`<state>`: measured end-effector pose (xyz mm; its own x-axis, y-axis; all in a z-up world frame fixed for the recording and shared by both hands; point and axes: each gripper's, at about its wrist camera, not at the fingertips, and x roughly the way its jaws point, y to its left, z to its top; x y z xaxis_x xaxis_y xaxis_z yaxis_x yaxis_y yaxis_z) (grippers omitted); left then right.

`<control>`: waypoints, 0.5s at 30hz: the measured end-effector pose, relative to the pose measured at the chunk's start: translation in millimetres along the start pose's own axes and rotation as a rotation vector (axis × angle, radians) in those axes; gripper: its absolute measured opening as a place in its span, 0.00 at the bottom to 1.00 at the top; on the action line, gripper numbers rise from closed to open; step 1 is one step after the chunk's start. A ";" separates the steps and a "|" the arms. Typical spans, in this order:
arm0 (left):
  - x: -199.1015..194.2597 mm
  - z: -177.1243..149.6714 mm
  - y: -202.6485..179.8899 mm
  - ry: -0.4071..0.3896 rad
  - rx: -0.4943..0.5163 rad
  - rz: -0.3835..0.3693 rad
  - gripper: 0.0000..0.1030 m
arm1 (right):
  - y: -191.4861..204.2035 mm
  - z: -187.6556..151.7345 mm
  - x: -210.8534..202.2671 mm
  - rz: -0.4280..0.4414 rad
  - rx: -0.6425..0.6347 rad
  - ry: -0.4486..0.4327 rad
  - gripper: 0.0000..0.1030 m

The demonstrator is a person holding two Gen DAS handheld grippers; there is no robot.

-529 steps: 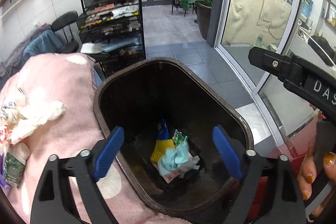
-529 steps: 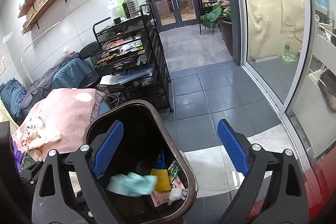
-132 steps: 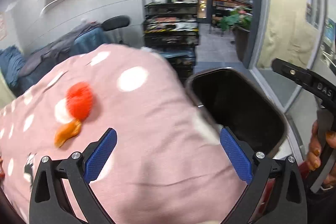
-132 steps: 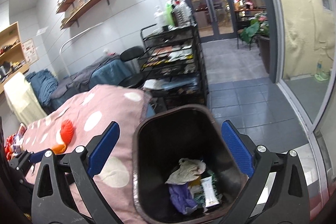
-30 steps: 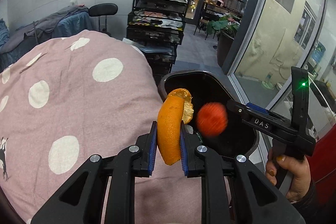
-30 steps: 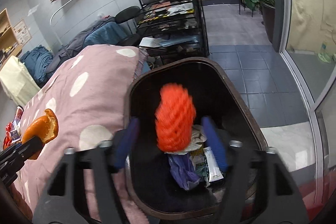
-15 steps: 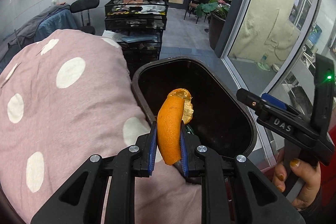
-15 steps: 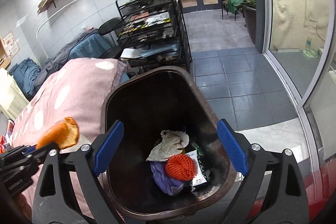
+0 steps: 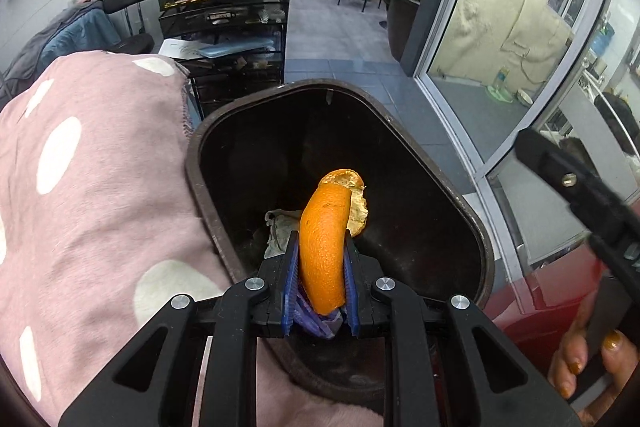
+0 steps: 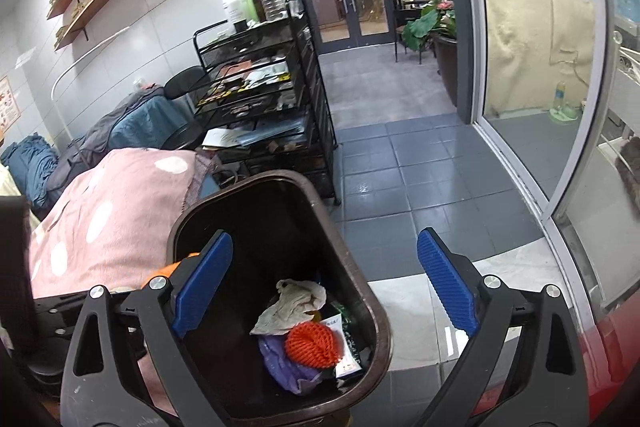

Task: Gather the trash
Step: 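Lower the orange peel into the bin and open the left tool, then move both open tools back over the table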

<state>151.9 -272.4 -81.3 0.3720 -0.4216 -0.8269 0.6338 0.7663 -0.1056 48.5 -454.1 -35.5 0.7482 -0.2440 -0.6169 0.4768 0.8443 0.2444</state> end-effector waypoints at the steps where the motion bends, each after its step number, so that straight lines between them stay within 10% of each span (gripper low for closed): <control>1: 2.8 -0.1 -1.3 0.007 0.003 0.002 0.22 | -0.7 0.1 -0.3 -0.001 0.000 -0.001 0.90; 7: 4.8 -3.3 -5.0 -0.019 0.022 0.032 0.68 | -4.8 4.7 -3.7 -0.032 -0.004 -0.029 0.93; 15: -50.0 -11.5 -0.8 -0.204 0.024 0.106 0.88 | -4.4 5.2 -5.2 -0.051 -0.008 -0.054 0.95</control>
<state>125.0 -246.4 -46.3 0.5648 -0.4307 -0.7039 0.5992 0.8006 -0.0091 44.9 -459.0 -29.4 0.7473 -0.3116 -0.5869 0.5113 0.8338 0.2082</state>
